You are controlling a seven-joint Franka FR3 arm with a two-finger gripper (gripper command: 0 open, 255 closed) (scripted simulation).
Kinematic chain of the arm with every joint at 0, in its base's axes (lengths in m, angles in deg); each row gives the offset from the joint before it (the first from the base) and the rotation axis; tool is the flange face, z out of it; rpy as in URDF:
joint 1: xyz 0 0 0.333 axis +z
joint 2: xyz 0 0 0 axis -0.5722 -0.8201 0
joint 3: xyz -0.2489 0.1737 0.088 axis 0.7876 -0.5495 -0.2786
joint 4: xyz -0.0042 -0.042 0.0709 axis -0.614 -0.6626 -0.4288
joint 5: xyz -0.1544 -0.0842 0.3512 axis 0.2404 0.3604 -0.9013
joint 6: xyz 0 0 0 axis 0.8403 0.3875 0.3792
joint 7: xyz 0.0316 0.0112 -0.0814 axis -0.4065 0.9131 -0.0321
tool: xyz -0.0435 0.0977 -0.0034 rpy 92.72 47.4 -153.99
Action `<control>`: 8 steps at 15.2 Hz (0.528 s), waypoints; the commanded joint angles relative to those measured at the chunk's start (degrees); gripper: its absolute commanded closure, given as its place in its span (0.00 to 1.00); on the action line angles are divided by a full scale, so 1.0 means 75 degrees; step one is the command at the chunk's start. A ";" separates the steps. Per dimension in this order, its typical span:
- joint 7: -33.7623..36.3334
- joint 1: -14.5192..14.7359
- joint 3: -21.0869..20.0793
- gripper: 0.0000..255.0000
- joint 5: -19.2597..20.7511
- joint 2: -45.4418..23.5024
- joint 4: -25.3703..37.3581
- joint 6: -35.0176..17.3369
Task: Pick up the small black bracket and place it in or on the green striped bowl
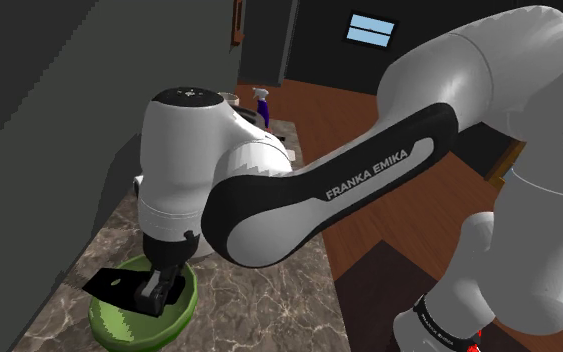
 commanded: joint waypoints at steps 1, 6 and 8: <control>0.0006 0.0004 0.0001 1.00 0.0008 -0.0012 -0.0003 -0.0018; 0.0006 0.0004 0.0001 0.00 0.0008 -0.0012 -0.0002 -0.0018; 0.0006 0.0004 0.0001 0.00 0.0007 -0.0011 -0.0003 -0.0018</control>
